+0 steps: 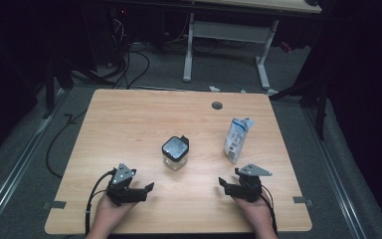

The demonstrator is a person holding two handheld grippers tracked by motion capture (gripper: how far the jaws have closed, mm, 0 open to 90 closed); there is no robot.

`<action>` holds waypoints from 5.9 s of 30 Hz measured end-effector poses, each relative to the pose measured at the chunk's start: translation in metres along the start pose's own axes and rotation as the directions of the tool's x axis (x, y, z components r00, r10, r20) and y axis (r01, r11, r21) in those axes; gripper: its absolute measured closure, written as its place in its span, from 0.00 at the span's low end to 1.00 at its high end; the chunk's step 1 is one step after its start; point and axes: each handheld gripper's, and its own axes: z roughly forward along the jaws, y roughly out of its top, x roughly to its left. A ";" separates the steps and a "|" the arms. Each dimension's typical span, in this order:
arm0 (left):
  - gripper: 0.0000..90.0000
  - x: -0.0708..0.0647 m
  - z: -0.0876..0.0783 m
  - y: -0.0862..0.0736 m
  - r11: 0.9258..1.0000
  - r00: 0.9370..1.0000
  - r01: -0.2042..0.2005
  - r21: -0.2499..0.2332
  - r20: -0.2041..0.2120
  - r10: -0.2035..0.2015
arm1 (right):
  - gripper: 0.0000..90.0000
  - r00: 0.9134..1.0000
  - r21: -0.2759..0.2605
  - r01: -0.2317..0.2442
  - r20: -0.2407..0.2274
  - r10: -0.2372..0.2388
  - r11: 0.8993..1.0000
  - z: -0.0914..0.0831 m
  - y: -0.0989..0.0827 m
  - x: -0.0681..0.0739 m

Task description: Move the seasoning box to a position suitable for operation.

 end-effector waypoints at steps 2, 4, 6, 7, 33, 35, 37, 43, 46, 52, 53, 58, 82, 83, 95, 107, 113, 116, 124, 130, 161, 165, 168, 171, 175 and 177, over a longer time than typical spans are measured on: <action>0.17 0.000 0.000 0.000 1.000 1.000 -0.004 -0.005 -0.005 0.004 | 0.26 1.000 -0.008 0.000 -0.004 0.000 1.000 0.000 -0.001 0.001; 0.20 0.002 0.000 0.001 1.000 1.000 0.005 -0.012 0.011 -0.005 | 0.23 1.000 -0.005 0.005 0.010 -0.005 1.000 0.000 -0.001 0.002; 0.25 0.002 -0.002 0.002 1.000 1.000 -0.003 -0.030 -0.013 0.002 | 0.23 1.000 -0.015 0.017 0.004 -0.017 1.000 -0.002 0.000 0.004; 0.29 0.003 -0.004 0.002 0.999 1.000 -0.005 -0.042 -0.022 0.004 | 0.23 1.000 -0.020 0.027 0.002 -0.027 0.999 -0.002 0.000 0.005; 0.50 0.006 0.005 0.005 1.000 0.999 -0.011 -0.018 -0.053 0.010 | 0.50 0.995 -0.025 0.089 -0.032 -0.090 0.996 0.027 0.033 0.033; 0.52 0.007 0.006 0.005 1.000 0.998 -0.007 -0.011 -0.057 0.006 | 0.50 0.995 -0.029 0.089 -0.035 -0.090 0.996 0.029 0.035 0.032; 0.52 0.009 0.010 0.005 1.000 0.998 0.027 -0.012 -0.048 -0.028 | 0.51 0.996 -0.035 0.072 -0.051 -0.074 0.997 0.035 0.041 0.031; 0.58 0.012 0.015 0.007 0.999 0.997 0.033 -0.015 -0.072 -0.034 | 0.54 0.994 -0.053 0.089 -0.062 -0.092 0.995 0.033 0.040 0.032; 0.62 0.015 0.017 0.013 0.999 0.996 0.040 -0.012 -0.077 -0.041 | 0.56 0.993 -0.058 0.056 -0.099 -0.061 0.997 0.030 0.035 0.026; 0.72 0.024 0.032 0.026 0.999 0.995 0.047 -0.015 -0.085 -0.048 | 0.56 0.995 -0.039 0.059 -0.082 -0.062 0.997 0.031 0.030 0.025; 0.73 0.025 0.034 0.027 0.999 0.995 0.046 -0.016 -0.085 -0.047 | 0.56 0.994 -0.042 0.065 -0.081 -0.068 0.997 0.031 0.030 0.025; 0.84 0.026 0.044 0.037 0.999 0.995 0.037 -0.038 -0.088 -0.041 | 0.56 0.995 -0.034 0.063 -0.074 -0.066 0.997 0.031 0.028 0.026; 1.00 0.019 0.072 0.073 0.994 0.999 0.020 -0.110 -0.039 -0.024 | 0.75 0.995 -0.040 0.075 -0.064 -0.078 0.996 0.028 0.026 0.025; 1.00 0.019 0.071 0.071 0.994 0.999 0.019 -0.112 -0.034 -0.023 | 0.74 0.994 -0.044 0.079 -0.066 -0.081 0.996 0.029 0.026 0.026; 1.00 0.005 0.066 0.063 0.992 1.000 -0.001 -0.127 -0.009 0.000 | 0.69 0.995 -0.045 0.062 -0.070 -0.065 0.997 0.028 0.026 0.024; 1.00 -0.014 0.057 0.054 0.990 1.000 -0.030 -0.137 0.003 0.031 | 0.68 0.996 -0.042 0.057 -0.064 -0.060 0.997 0.028 0.026 0.022; 1.00 -0.025 0.054 0.051 0.989 0.999 -0.038 -0.143 0.010 0.039 | 0.68 0.996 -0.039 0.058 -0.063 -0.061 0.998 0.029 0.025 0.022; 1.00 -0.031 0.052 0.050 0.988 0.999 -0.048 -0.145 0.016 0.051 | 0.68 0.996 -0.040 0.054 -0.062 -0.056 0.998 0.029 0.025 0.022; 1.00 -0.045 0.050 0.047 0.986 0.997 -0.069 -0.151 0.028 0.074 | 0.68 0.996 -0.044 0.056 -0.061 -0.058 0.997 0.028 0.025 0.020; 1.00 -0.052 0.052 0.047 0.986 0.996 -0.064 -0.156 0.045 0.072 | 0.68 0.997 -0.049 0.048 -0.058 -0.051 0.998 0.027 0.026 0.019; 1.00 -0.078 0.069 0.049 0.986 0.990 -0.087 -0.139 0.099 0.101 | 0.65 0.998 -0.043 0.037 -0.050 -0.039 0.998 0.027 0.024 0.015; 0.98 -0.073 0.062 0.049 0.985 0.991 -0.086 -0.147 0.085 0.100 | 0.64 0.998 -0.039 0.038 -0.049 -0.040 0.999 0.027 0.024 0.015; 0.94 -0.067 0.059 0.050 0.987 0.993 -0.084 -0.140 0.074 0.095 | 0.63 0.998 -0.039 0.041 -0.046 -0.043 0.998 0.027 0.024 0.016; 0.87 -0.062 0.057 0.050 0.987 0.994 -0.083 -0.135 0.055 0.091 | 0.63 0.998 -0.046 0.041 -0.040 -0.043 0.998 0.027 0.024 0.016; 0.79 -0.051 0.055 0.050 0.990 0.996 -0.079 -0.113 0.026 0.082 | 0.64 0.998 -0.060 0.038 -0.042 -0.040 0.997 0.026 0.025 0.015; 0.74 -0.047 0.054 0.050 0.991 0.997 -0.079 -0.107 0.005 0.080 | 0.66 0.999 -0.065 0.037 -0.038 -0.039 0.997 0.026 0.025 0.015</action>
